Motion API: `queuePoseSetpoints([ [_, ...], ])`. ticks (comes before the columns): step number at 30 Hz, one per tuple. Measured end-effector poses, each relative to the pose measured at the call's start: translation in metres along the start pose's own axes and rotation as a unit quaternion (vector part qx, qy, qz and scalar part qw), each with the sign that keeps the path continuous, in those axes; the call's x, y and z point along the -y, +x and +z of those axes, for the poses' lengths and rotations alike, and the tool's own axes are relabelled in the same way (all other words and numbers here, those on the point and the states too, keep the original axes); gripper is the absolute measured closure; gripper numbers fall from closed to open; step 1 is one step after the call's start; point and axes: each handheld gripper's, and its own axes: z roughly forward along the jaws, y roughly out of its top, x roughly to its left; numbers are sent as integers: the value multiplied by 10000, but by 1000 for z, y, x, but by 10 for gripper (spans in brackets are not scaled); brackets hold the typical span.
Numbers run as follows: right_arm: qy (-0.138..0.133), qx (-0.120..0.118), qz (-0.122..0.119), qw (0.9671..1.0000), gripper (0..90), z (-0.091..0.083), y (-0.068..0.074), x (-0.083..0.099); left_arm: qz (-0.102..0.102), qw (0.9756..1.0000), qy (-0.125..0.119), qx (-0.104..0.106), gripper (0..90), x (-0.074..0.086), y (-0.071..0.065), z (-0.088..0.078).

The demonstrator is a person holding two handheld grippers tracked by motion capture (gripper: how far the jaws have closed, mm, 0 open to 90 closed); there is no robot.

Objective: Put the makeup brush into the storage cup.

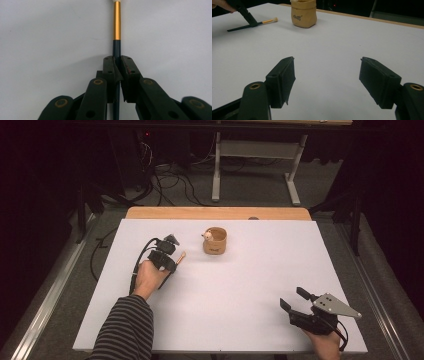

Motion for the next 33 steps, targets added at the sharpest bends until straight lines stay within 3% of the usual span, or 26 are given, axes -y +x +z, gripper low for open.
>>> queuePoseSetpoints([
  [12, 22, -26, 30, 10000, 305, 0, 1, 0, 148, 9994, -265, 193, 831, 3, -9, -14],
  [16, 20, -20, 23, 10000, 303, 0, 0, 0, 226, 9983, -453, 290, 831, 7, -10, -20],
  [26, 31, 0, 27, 10000, 300, 1, 1, 0, 519, 9936, -818, 578, 831, 20, -21, -34],
  [33, 21, 7, 25, 10000, 296, 1, -1, 0, 750, 9880, -1121, 758, 831, 27, -35, -45],
])
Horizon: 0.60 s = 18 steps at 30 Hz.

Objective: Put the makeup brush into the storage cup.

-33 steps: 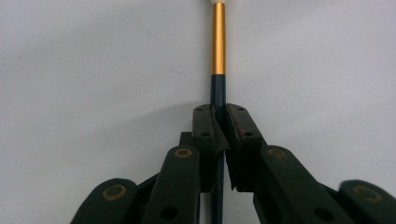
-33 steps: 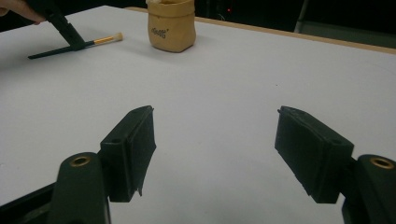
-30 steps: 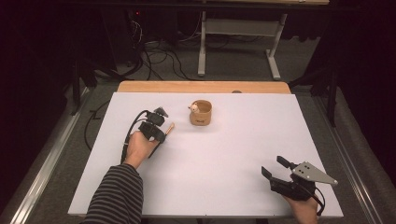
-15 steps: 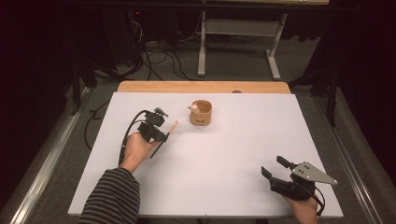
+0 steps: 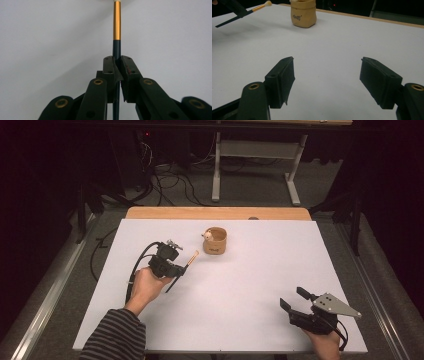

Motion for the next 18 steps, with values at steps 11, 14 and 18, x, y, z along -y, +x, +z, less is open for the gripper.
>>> queuePoseSetpoints([
  [11, 13, 206, 100, 9997, 263, -1, -3, 0, 257, 9989, -350, 201, 831, 11, -17, -12],
  [14, 77, 153, 123, 9998, 252, 0, -2, 0, 329, 9976, -512, 315, 831, 16, -22, -17],
  [18, -40, 61, 108, 9999, 244, 0, -2, -1, 364, 9966, -636, 381, 831, 22, -27, -21],
])
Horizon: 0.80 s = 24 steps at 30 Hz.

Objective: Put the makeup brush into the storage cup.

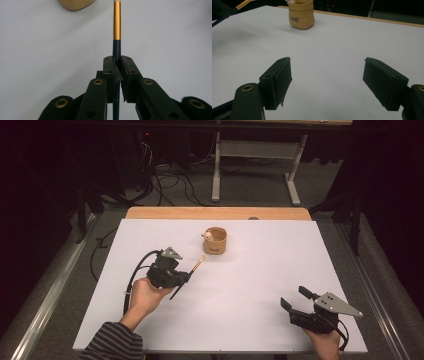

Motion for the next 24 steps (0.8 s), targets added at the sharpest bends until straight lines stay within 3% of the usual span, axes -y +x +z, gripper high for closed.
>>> queuePoseSetpoints([
  [8, -46, -180, -36, 9998, 229, 1, 3, 0, 75, 9996, -232, 123, 831, 15, -9, -11],
  [24, 68, -189, -1, 9998, 240, 2, 1, 0, 359, 9974, -458, 416, 831, 28, -34, -18],
])
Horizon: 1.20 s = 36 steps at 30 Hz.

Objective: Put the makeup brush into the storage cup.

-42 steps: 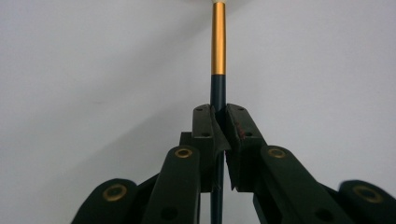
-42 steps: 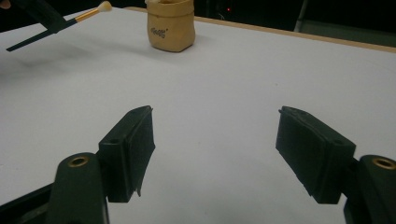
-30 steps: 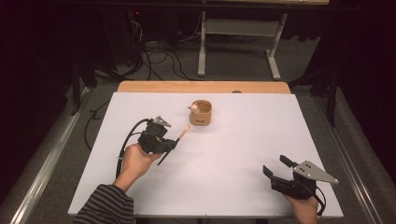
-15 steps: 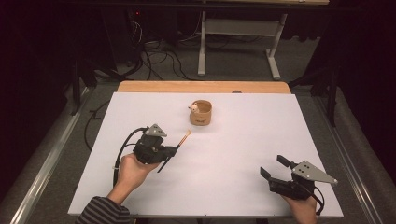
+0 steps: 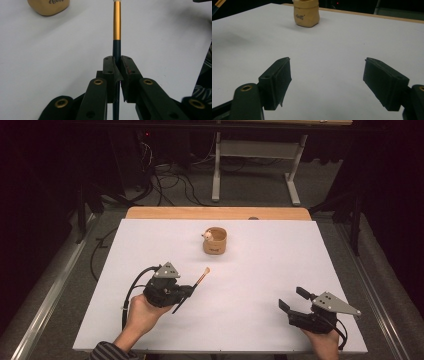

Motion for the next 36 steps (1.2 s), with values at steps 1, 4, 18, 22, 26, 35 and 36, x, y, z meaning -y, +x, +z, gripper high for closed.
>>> queuePoseSetpoints([
  [1, 39, -61, 5, 10000, 245, 0, 0, 0, 11, 10000, -13, 8, 831, 0, -1, 0],
  [4, 82, -139, -24, 9999, 253, 1, 1, -1, 38, 10000, -71, 55, 831, 1, -5, -2],
  [18, 154, -300, 96, 9994, 273, -7, 3, -8, 314, 9988, -265, 268, 831, 5, -24, 1],
  [22, 163, -524, 194, 9983, 278, -8, 7, -12, 348, 9984, -308, 308, 831, 7, -27, 2],
  [26, 209, -938, 200, 9952, 347, -7, 18, -16, 428, 9978, -332, 377, 831, 7, -32, 4],
  [35, 319, -1339, -92, 9904, 387, 3, 46, -22, 572, 9966, -343, 489, 831, 7, -41, 7],
  [36, 315, -1372, -119, 9900, 393, 4, 48, -23, 595, 9964, -347, 502, 831, 6, -43, 8],
])
